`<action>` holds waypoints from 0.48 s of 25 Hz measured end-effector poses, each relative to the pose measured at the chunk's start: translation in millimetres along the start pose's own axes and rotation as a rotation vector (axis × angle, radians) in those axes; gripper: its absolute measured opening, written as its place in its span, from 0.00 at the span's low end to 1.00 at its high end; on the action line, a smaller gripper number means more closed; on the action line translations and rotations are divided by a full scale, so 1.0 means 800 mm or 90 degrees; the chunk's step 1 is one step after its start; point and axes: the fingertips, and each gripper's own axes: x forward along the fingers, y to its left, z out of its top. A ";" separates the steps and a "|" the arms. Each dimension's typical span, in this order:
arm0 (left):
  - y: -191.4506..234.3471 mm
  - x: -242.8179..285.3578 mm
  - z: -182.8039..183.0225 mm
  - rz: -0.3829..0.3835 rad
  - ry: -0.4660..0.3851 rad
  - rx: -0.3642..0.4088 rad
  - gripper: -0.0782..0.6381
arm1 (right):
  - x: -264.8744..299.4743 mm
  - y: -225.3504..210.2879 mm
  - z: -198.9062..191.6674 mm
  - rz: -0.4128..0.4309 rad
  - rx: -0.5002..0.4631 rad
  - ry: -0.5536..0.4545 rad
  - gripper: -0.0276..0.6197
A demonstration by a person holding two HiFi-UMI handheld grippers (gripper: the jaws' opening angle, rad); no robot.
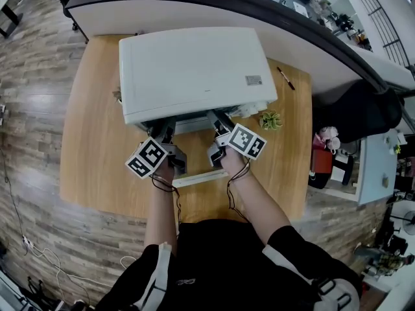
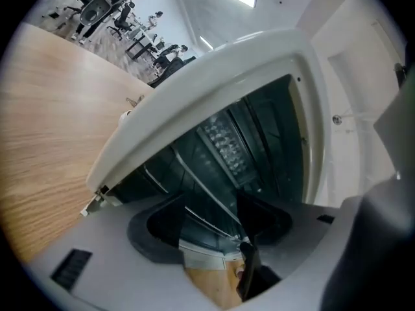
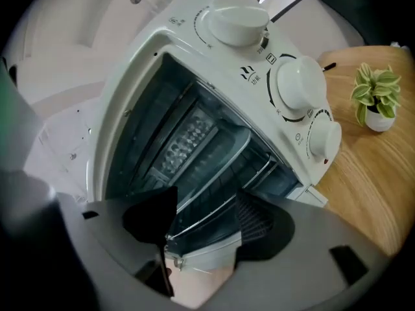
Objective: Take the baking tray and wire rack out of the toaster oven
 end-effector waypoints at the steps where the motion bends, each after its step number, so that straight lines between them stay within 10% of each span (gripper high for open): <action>1: 0.002 0.003 0.002 0.003 -0.003 -0.002 0.46 | 0.004 -0.002 0.004 -0.001 0.008 -0.005 0.49; 12: 0.006 0.006 0.014 -0.001 -0.013 0.015 0.33 | 0.021 0.007 0.010 0.036 0.012 -0.002 0.30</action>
